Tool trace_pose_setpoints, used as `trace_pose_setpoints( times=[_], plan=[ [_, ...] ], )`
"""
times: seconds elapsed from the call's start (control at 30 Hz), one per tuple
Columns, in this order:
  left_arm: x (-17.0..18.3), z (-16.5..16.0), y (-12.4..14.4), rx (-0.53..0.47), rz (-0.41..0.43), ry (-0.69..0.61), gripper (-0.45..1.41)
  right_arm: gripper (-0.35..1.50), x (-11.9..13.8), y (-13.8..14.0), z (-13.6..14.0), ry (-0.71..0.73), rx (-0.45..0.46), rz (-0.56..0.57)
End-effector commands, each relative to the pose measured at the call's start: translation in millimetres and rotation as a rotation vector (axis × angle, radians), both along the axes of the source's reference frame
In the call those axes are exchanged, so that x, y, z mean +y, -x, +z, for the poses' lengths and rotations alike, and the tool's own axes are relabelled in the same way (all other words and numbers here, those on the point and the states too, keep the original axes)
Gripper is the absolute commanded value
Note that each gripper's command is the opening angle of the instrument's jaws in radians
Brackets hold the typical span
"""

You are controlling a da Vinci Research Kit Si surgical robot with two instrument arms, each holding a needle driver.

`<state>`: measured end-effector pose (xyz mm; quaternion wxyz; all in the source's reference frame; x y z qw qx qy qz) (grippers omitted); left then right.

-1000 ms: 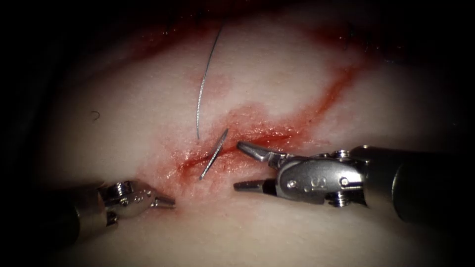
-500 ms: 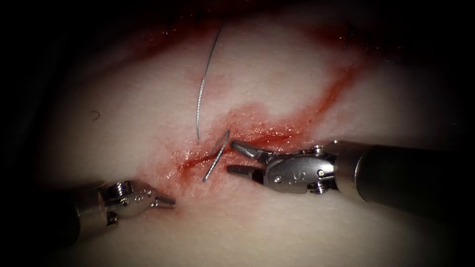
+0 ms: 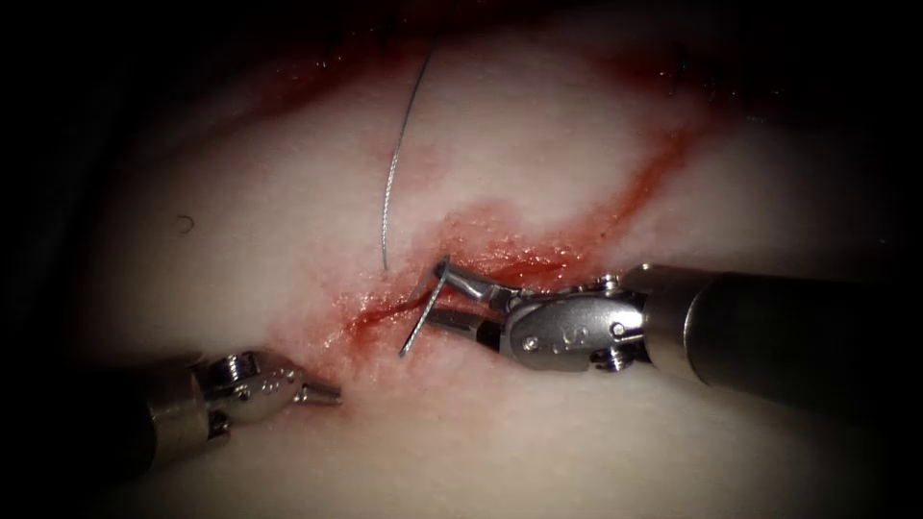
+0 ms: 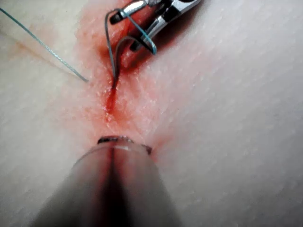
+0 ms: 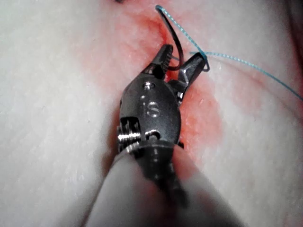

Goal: Wound Closure

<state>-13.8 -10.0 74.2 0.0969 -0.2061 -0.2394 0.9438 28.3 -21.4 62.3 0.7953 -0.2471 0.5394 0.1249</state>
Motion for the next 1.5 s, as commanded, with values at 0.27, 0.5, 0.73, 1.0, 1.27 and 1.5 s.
trace_pose_setpoints(
  times=[0.27, 0.5, 0.73, 1.0, 1.27, 1.5],
  plan=[
    [-0.5, 0.7, 0.6, -0.001, 0.002, -0.002, 0.0, 0.46, -0.3, -2.2, 1.2, 0.007, -0.002, 0.013],
    [-0.6, 0.7, 0.7, -0.002, 0.001, -0.003, 0.0, -0.35, -0.2, -2.5, 1.4, 0.025, -0.012, 0.013],
    [-0.6, 0.7, 1.0, 0.002, 0.001, -0.004, 0.0, -0.35, 0.5, -2.4, 0.9, 0.047, -0.004, -0.01],
    [0.1, 0.3, 1.9, 0.009, -0.006, -0.007, 0.0, -0.35, 3.8, -3.2, 1.9, 0.04, 0.059, -0.291],
    [0.3, -0.2, 2.6, 0.009, -0.023, 0.0, 0.0, -0.35, 7.3, -3.5, 1.9, -0.045, -0.007, -0.408],
    [0.5, -2.0, 3.0, 0.005, -0.04, 0.01, -0.01, -0.35, 8.5, -6.2, 3.4, -0.195, -0.055, -0.56]
  ],
)
